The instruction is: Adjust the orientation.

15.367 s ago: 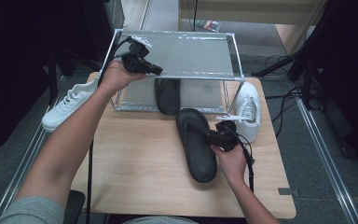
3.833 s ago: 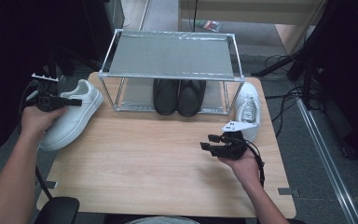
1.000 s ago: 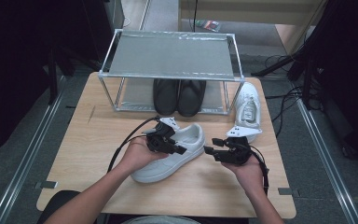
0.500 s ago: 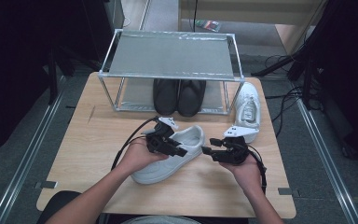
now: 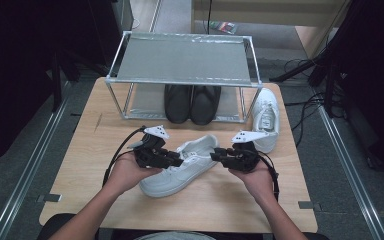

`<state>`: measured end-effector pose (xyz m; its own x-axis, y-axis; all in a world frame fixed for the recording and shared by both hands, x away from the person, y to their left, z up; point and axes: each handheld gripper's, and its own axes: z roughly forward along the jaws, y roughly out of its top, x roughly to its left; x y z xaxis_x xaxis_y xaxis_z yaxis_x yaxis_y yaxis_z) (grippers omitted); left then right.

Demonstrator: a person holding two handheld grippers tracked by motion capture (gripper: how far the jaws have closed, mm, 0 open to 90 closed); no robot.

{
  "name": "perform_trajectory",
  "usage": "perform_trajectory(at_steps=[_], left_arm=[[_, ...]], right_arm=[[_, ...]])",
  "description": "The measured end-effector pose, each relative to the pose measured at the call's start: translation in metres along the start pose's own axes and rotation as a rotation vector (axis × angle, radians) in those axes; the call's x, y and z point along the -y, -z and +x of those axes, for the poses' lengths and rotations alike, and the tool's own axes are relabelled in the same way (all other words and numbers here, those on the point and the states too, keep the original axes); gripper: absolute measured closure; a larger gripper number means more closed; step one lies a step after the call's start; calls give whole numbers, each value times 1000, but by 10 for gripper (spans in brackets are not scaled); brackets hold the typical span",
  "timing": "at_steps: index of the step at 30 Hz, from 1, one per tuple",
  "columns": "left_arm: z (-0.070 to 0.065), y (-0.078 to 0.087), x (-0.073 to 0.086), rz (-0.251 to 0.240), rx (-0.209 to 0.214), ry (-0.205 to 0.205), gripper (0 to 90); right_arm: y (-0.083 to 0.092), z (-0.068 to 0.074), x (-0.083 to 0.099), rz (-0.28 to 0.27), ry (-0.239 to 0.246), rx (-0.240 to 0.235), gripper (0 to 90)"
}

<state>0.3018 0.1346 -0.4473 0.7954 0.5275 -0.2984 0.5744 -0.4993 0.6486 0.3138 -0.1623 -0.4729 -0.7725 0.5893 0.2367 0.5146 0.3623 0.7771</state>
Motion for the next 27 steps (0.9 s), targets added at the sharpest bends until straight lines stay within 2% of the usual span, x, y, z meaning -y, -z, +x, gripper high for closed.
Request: perform_trajectory(at_steps=[2, 5, 6, 9, 11, 12, 14, 19, 24, 27], left_arm=[[0, 3, 4, -2, 5, 4, 786], [-2, 3, 10, 3, 9, 11, 872], [-5, 0, 15, 17, 13, 15, 900], [-9, -9, 21, 50, 29, 20, 900], [-9, -15, 23, 68, 22, 19, 900], [-7, -18, 25, 71, 19, 33, 900], [-3, -19, 26, 56, 41, 55, 900], [-5, -19, 28, 53, 23, 27, 900], [-2, -20, 29, 39, 41, 54, 900], [0, -20, 28, 44, 51, 49, 900]], right_arm=[[-3, 2, -4, 8, 1, -14, 883], [-5, 3, -8, 5, 3, -26, 900], [-9, 4, -13, 4, 16, -27, 900], [-16, 4, -17, 17, 26, -37, 900], [-22, 3, -19, 35, 36, -43, 900], [-24, 3, -20, 42, 36, -44, 900], [-30, 2, -20, 64, 34, -59, 900], [-36, 2, -21, 87, 45, -76, 900], [-37, 3, -20, 91, 44, -73, 900], [-36, 3, -19, 89, 35, -74, 900]])
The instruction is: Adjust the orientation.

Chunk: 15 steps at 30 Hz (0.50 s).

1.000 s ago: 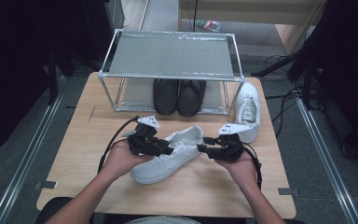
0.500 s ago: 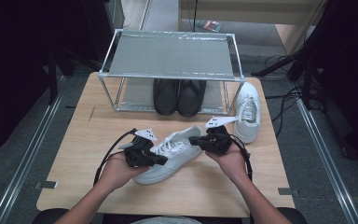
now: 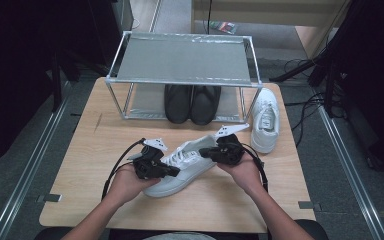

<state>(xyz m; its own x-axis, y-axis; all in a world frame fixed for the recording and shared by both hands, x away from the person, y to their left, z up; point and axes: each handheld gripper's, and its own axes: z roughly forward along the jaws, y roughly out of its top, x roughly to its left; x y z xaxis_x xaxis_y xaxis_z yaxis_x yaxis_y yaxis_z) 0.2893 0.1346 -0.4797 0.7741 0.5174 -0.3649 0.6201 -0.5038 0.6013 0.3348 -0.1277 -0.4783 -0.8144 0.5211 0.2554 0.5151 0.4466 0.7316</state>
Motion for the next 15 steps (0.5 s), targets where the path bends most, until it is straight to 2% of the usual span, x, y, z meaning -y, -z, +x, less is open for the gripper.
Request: perform_trajectory(at_steps=[6, 10, 15], left_arm=[[5, 0, -2, 1, -9, -6, 900], [10, 0, -5, 6, 2, -5, 900], [14, 0, -9, 13, -8, -19, 900]], right_arm=[[1, 1, 3, 4, -14, -6, 900], [3, 4, 6, 8, -17, -1, 900], [6, 6, 11, 7, -48, -8, 900]])
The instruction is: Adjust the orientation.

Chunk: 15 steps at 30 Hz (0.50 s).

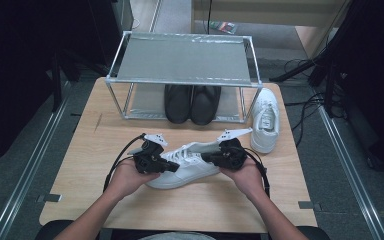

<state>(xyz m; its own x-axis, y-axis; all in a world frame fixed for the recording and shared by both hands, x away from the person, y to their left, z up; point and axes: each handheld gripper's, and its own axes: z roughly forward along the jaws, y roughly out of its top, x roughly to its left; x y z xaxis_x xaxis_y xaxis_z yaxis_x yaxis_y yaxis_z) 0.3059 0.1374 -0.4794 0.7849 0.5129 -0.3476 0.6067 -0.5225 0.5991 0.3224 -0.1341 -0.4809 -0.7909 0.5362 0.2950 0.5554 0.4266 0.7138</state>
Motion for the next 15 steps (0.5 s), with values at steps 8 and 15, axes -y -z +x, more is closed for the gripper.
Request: perform_trajectory(at_steps=[8, 15], left_arm=[[8, -1, -6, 12, 10, -22, 900], [16, -3, -15, 15, -8, -32, 900]], right_arm=[[7, 9, 8, 9, 12, 10, 900], [15, 15, 15, 1, 1, 23, 900]])
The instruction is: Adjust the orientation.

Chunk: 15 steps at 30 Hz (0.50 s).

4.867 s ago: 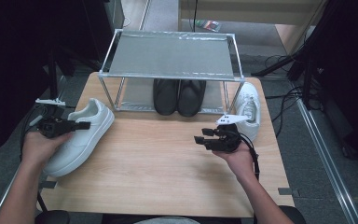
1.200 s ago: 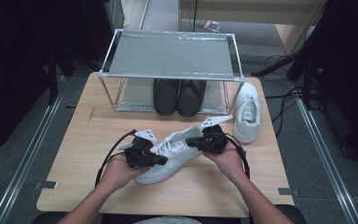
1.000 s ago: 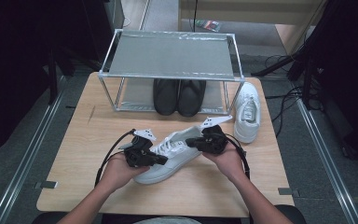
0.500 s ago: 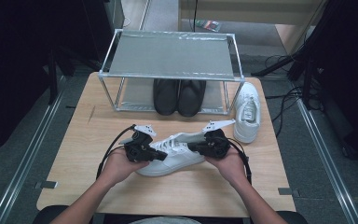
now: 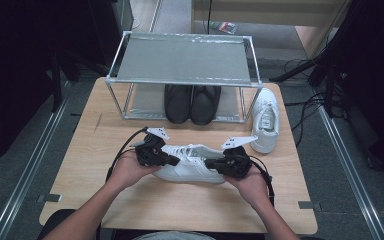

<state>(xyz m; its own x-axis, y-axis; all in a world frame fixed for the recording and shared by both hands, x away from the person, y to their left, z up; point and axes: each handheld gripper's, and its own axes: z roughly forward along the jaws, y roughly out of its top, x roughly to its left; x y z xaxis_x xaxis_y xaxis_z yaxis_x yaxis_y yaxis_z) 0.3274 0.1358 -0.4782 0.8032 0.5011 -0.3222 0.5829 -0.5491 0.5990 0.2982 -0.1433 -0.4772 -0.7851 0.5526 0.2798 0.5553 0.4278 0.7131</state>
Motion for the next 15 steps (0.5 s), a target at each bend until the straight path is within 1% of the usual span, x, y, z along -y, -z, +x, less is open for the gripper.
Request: perform_trajectory(at_steps=[2, 4, 6, 7, 8, 10, 11, 13, 15], left_arm=[[3, -1, -2, -3, 0, 1, 900], [6, -2, -5, -9, -13, -5, 900], [8, -2, -6, -14, -18, -5, 900], [8, -2, -6, -14, -18, -5, 900], [10, -2, -8, -21, -35, -13, 900], [11, -3, -8, -22, -37, -23, 900], [11, -2, -8, -25, -28, -21, 900], [12, 0, -7, -33, -19, -2, 900], [11, 2, -6, -39, -26, 3, 900]], right_arm=[[0, 5, 2, -1, 8, 15, 900], [-1, 11, 3, -1, 13, 26, 900], [-2, 16, 3, 5, 15, 26, 900], [-2, 16, 3, 5, 15, 26, 900], [-3, 21, 4, 17, 24, 15, 900], [-4, 23, 4, 21, 40, 26, 900], [-3, 22, 4, 21, 43, 29, 900], [-1, 20, 3, 18, 34, 29, 900], [2, 17, 1, 6, 31, 31, 900]])
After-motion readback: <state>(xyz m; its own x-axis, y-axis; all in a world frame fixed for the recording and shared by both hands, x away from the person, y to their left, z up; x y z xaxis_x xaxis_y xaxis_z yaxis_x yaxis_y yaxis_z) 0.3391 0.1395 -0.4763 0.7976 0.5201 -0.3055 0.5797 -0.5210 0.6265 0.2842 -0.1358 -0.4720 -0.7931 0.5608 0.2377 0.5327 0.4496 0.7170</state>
